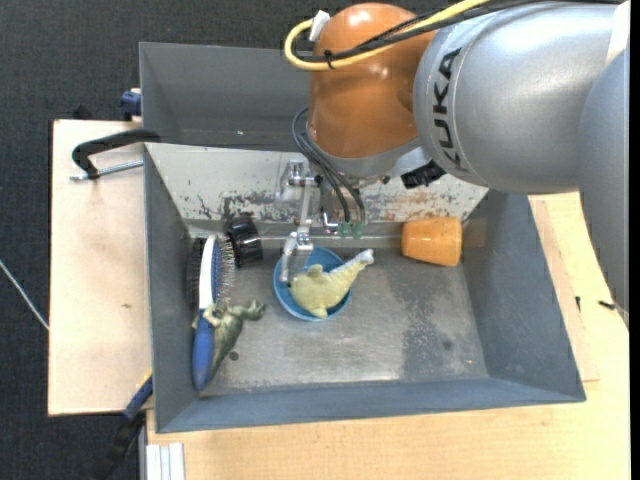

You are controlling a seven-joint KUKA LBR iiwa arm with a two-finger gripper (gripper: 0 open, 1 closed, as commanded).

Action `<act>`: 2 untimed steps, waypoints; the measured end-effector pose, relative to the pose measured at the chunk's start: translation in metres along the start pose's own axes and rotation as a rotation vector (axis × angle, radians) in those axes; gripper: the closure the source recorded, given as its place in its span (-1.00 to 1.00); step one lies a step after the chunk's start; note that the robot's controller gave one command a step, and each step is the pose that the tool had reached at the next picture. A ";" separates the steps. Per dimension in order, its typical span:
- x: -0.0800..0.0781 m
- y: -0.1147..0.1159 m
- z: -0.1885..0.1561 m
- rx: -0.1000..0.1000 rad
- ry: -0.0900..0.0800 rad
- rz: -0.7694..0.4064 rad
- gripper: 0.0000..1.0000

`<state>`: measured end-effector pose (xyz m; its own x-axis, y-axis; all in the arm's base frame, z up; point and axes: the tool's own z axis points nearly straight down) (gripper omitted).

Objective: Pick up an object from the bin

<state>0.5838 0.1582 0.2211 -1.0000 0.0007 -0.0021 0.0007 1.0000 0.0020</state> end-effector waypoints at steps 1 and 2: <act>-0.014 0.047 0.115 0.001 0.002 0.204 -1.00; 0.015 -0.003 0.117 0.003 0.004 0.423 -1.00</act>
Offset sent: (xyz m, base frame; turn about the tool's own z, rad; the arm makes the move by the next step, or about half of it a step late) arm 0.0141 0.0454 -0.1139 0.2059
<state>0.5692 0.1557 0.1040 -0.9117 0.4108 0.0016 0.4108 0.9117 -0.0013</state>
